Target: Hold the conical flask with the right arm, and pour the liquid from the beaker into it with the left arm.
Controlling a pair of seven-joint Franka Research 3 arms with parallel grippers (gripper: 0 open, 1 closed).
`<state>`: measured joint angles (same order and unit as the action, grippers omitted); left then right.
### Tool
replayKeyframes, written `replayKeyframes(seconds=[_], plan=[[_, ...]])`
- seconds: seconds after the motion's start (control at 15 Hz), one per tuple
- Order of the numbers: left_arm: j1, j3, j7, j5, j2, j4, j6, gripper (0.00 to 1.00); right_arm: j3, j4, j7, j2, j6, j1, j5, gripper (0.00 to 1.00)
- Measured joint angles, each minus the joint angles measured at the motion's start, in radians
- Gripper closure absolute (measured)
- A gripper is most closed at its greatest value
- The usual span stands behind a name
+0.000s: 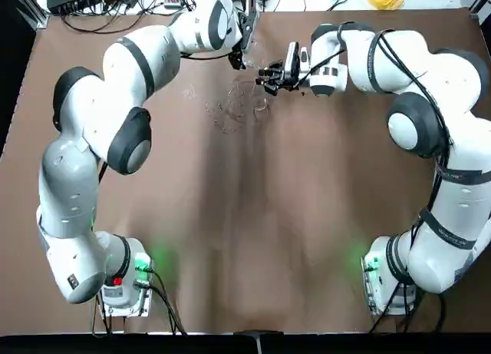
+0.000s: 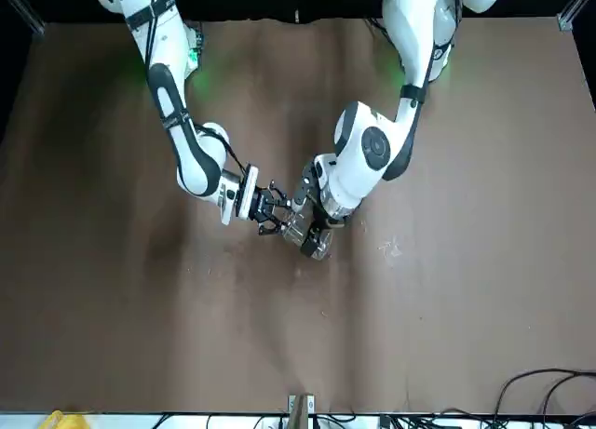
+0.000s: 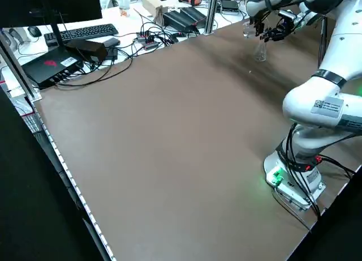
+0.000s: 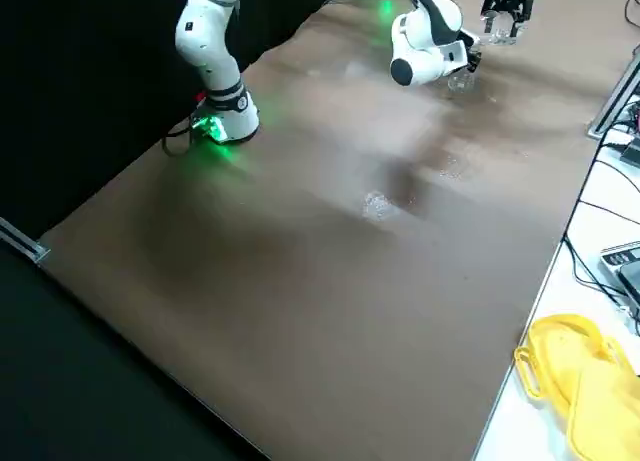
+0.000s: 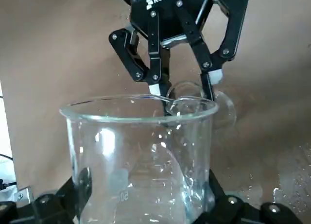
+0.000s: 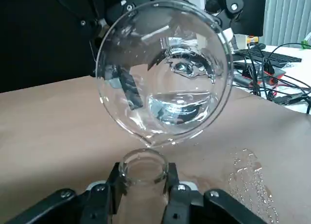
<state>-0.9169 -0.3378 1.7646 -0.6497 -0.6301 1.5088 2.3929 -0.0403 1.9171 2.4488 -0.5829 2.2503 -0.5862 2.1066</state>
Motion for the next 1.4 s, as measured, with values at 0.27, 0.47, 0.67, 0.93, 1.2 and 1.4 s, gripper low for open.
replayKeyframes(seconds=[0.27, 0.47, 0.67, 0.93, 1.2, 1.4], plan=[[-0.012, -0.009, -0.002, 0.014, 0.0, 0.0, 0.0, 0.02, 0.0, 0.0, 0.0, 0.0, 0.0, 0.0, 0.0, 0.61], [-0.025, -0.024, -0.01, 0.015, 0.0, 0.001, 0.0, 0.02, 0.0, 0.0, 0.0, 0.0, 0.0, 0.0, 0.0, 0.61], [-0.069, -0.078, -0.016, 0.015, 0.0, 0.001, 0.0, 0.02, 0.0, 0.0, 0.0, 0.0, 0.001, 0.0, 0.001, 0.61], [-0.091, -0.102, -0.04, 0.015, 0.0, 0.002, 0.0, 0.02, 0.0, -0.002, 0.0, 0.0, 0.001, 0.0, 0.003, 0.61], [-0.116, -0.132, -0.043, 0.015, 0.0, 0.004, 0.0, 0.02, -0.001, -0.003, 0.0, 0.0, 0.001, 0.0, 0.006, 0.61], [-0.129, -0.143, -0.059, 0.039, 0.0, 0.008, 0.0, 0.02, -0.001, -0.003, 0.0, 0.0, 0.001, 0.0, 0.006, 0.61]])
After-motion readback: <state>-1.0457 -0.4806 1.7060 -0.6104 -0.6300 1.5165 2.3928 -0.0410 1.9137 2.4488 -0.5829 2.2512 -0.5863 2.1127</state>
